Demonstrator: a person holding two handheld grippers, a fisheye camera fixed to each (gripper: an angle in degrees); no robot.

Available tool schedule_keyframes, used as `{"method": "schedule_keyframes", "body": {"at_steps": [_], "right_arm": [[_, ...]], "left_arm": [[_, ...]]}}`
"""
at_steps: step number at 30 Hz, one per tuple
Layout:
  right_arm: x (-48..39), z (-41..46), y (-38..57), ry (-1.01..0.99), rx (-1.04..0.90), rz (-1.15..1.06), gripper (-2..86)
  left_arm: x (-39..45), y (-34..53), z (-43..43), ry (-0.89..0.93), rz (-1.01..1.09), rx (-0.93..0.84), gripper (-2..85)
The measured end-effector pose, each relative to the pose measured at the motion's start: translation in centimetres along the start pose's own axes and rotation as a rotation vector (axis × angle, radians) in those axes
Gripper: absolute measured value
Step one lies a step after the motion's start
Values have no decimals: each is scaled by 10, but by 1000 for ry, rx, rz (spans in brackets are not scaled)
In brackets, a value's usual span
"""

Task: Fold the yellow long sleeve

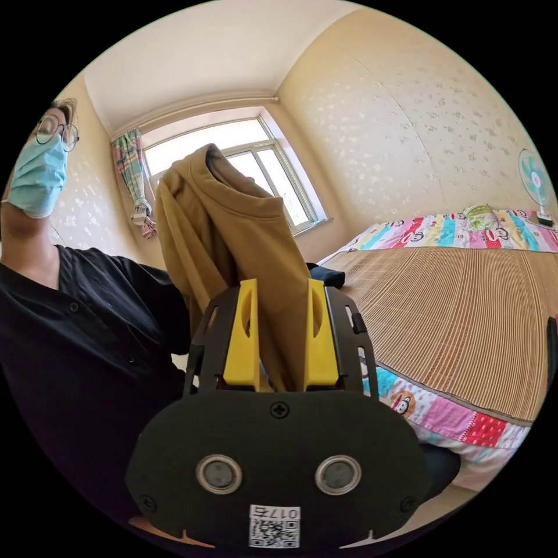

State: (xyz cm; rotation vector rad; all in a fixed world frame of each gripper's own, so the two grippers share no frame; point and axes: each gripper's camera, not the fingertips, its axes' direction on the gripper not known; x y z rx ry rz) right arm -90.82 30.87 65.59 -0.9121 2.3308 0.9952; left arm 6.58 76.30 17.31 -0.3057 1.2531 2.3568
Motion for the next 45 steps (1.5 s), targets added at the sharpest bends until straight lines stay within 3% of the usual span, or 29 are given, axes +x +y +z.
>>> {"method": "schedule_keyframes", "body": {"at_steps": [4,7,8,12,15,19,24,27,31,35,38,40,45], "right_arm": [[11,18,6,88,-95,21,148],[25,27,5,-119,-202,34,96],[19,23,5,-195,-193,-30,51],[7,15,-2,-162,-147,-82,39],[7,22,-3,-304,-78,-87,110],[-13,86,17,-586,-107,-124,148],[-34,197,58,-573,-370,-36,69],[-41,186,49,-349,-286,-74,41],[-59,118,-13,171,-128,-103,35],[-111,49,-54,469,137,-126,33],[-157,29,-52,542,256,-198,32],[-183,27,-46,559,299,-261,31],[-235,0,-34,593,326,-438,30]], "left_arm": [[-10,5,32,38,-22,-49,31],[-5,3,47,-8,-40,-105,33],[-2,1,50,-37,-44,-120,33],[10,-5,44,-97,-42,-83,31],[6,-5,37,-136,-51,-48,30],[-5,6,23,-151,-53,21,29],[-9,8,16,-215,-69,16,31],[4,-1,18,-295,-68,-31,32],[36,-5,18,-510,-98,-217,35],[72,23,-4,-1080,-366,-375,35],[74,59,8,-1293,-506,-526,34],[67,78,36,-1419,-490,-657,32],[34,84,141,-1648,-237,-772,17]]}}
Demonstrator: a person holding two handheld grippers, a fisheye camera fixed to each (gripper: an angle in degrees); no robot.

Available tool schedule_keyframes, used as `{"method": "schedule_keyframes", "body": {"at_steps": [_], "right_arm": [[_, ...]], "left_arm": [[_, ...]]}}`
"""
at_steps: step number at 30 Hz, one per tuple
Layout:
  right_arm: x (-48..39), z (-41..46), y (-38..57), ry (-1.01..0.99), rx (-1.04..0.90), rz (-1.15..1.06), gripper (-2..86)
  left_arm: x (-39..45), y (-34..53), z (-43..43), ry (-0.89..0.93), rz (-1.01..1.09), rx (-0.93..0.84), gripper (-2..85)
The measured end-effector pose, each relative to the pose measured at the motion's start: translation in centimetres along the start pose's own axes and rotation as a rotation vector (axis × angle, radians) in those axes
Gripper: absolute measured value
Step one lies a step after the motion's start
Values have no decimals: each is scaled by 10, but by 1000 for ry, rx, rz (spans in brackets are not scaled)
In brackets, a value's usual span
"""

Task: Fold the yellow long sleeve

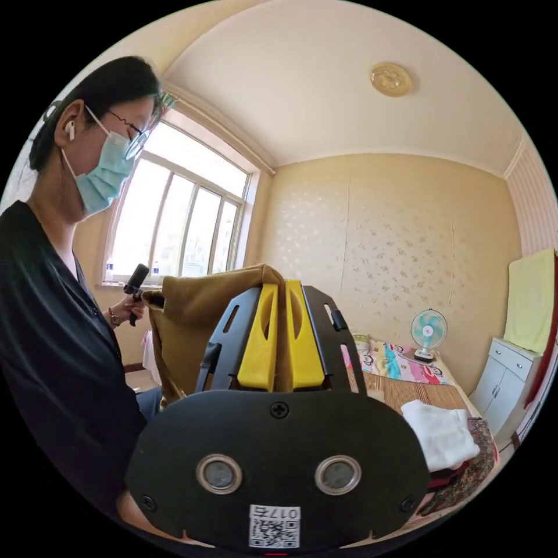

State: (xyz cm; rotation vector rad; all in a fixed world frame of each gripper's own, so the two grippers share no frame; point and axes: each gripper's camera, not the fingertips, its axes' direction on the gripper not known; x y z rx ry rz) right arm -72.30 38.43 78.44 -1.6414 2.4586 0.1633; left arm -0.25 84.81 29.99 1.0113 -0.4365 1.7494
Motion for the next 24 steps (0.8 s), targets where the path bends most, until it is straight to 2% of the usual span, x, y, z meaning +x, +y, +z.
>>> {"method": "schedule_keyframes", "body": {"at_steps": [4,6,10,12,14,15,16,17,18,20,21,22,24], "right_arm": [[-11,-19,-23,59,8,-33,30],[-20,-8,-30,107,6,-30,29],[14,90,-42,282,-232,239,30],[43,157,-40,328,-359,244,34],[104,266,-37,366,-524,218,41],[122,297,-37,368,-559,213,44],[160,365,-32,394,-657,192,54],[197,438,-21,484,-793,175,68],[213,474,-11,532,-865,160,70],[258,563,47,613,-1083,196,68],[262,574,64,606,-1130,210,66],[261,585,95,586,-1186,227,70],[241,584,137,519,-1179,212,77]], "left_arm": [[46,-43,-11,-223,38,152,13],[46,-66,-4,-324,-19,247,13],[-9,-113,41,-410,-131,203,18],[-86,-156,90,-448,-187,122,25],[-170,-194,136,-428,-256,20,37],[-233,-217,169,-424,-316,-50,49],[-266,-226,184,-424,-372,-77,56],[-325,-234,211,-416,-500,-118,68],[-368,-235,233,-449,-557,-167,78],[-406,-219,260,-568,-610,-291,80],[-414,-198,278,-641,-611,-369,80],[-416,-186,287,-651,-602,-406,80],[-411,-125,324,-578,-562,-515,81]]}}
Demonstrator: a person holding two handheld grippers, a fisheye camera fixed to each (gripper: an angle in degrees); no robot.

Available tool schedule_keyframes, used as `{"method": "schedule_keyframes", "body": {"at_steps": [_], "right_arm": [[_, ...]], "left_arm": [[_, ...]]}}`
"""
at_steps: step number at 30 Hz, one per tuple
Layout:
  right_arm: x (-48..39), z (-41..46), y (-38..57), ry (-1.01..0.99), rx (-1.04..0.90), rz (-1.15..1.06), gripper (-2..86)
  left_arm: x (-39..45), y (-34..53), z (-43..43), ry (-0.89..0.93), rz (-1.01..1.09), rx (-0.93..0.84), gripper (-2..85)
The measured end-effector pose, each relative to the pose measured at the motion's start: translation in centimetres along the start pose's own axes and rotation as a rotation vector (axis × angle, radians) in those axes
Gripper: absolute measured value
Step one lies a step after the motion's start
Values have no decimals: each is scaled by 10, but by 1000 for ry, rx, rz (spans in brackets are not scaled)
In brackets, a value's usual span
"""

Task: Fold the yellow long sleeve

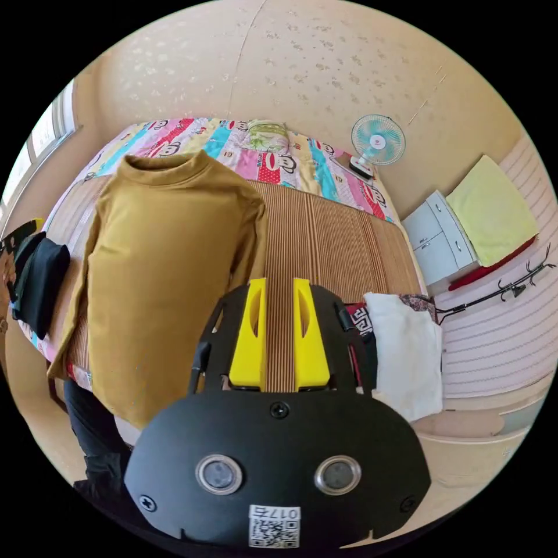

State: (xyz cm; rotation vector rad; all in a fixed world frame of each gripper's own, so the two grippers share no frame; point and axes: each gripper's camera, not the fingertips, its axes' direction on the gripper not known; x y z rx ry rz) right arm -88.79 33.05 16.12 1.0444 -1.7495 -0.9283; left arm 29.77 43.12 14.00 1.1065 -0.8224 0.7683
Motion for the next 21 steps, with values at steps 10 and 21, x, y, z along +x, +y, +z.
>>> {"method": "schedule_keyframes", "body": {"at_steps": [10,21], "right_arm": [[-38,127,196,-220,-22,216,94],[97,101,201,-198,-67,260,38]], "left_arm": [[2,175,115,83,-166,-144,98],[-25,235,10,-50,-163,28,75]]}}
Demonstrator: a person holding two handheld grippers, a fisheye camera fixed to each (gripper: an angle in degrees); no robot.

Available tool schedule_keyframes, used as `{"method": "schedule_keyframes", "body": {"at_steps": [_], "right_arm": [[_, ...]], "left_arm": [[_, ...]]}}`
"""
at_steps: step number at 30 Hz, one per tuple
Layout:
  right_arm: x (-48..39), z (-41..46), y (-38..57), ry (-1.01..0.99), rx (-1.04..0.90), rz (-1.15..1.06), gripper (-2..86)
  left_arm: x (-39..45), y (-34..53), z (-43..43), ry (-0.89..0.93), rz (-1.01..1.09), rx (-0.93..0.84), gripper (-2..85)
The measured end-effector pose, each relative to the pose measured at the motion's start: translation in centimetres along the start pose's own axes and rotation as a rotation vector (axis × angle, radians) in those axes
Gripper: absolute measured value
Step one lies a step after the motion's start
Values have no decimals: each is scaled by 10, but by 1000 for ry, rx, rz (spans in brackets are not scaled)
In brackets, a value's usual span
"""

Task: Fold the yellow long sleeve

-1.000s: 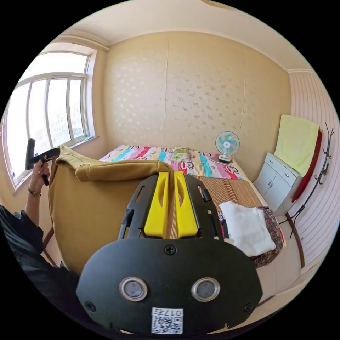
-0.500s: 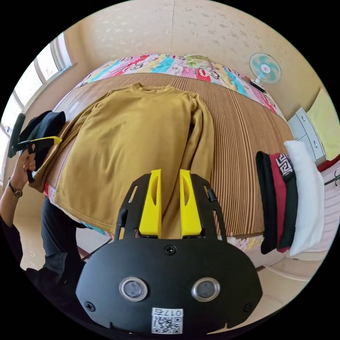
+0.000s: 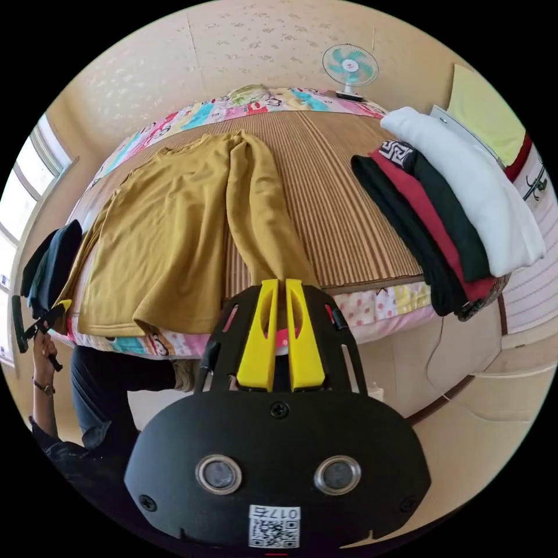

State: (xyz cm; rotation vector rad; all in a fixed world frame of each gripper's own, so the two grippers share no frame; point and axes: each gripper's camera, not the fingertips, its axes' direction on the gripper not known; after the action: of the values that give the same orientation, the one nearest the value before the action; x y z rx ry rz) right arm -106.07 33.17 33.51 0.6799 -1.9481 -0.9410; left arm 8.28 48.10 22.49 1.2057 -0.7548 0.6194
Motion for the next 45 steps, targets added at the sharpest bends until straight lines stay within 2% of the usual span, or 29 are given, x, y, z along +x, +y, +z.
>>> {"method": "schedule_keyframes", "body": {"at_steps": [3,5,6,8,9,11,13,16,18,19,21,23,26,28,31,33,36,40,43,45], "right_arm": [[93,-44,-39,140,97,212,38],[170,-67,-44,64,96,504,47],[182,-72,-41,15,117,545,51],[194,-85,-23,-172,237,560,56],[190,-84,-19,-195,246,549,56],[166,-69,-12,-239,162,486,55],[146,-59,-5,-263,76,438,53],[134,-54,14,-333,7,385,44],[141,-53,23,-361,-35,369,44],[151,-55,27,-373,-58,372,46],[167,-61,34,-398,-63,392,53],[186,-73,42,-447,-33,421,62],[194,-80,47,-486,-18,412,69],[192,-80,50,-493,-35,395,71],[185,-78,50,-524,-46,343,75],[183,-77,45,-555,-47,320,78],[175,-75,36,-603,-21,289,81],[143,-35,41,-635,-145,288,75],[137,-48,61,-562,-40,280,49],[143,-54,65,-582,-21,283,39]], "left_arm": [[-31,-3,-43,-129,-3,15,93],[-48,-9,-55,-155,9,-35,113],[-59,-13,-55,-162,11,-70,121],[-75,-15,-42,-190,16,-133,121],[-83,-18,-25,-174,36,-224,118],[-96,-23,-9,-102,44,-350,94],[-114,-36,-34,-84,40,-335,50],[-161,-68,-127,144,6,-98,46],[-224,-82,-209,291,-146,156,50],[-244,-82,-225,302,-211,207,54],[-314,-77,-262,214,-478,311,75],[-336,-59,-278,163,-606,397,85],[-305,-27,-281,59,-590,537,89],[-266,-18,-253,28,-498,493,91],[-198,-18,-162,234,-281,211,93],[-141,-13,-81,359,-170,-64,102],[-87,2,-22,326,-78,-260,107],[-72,10,-16,218,-94,-254,98],[-71,9,-18,208,-52,-292,62],[-78,8,-28,284,-10,-302,41]]}}
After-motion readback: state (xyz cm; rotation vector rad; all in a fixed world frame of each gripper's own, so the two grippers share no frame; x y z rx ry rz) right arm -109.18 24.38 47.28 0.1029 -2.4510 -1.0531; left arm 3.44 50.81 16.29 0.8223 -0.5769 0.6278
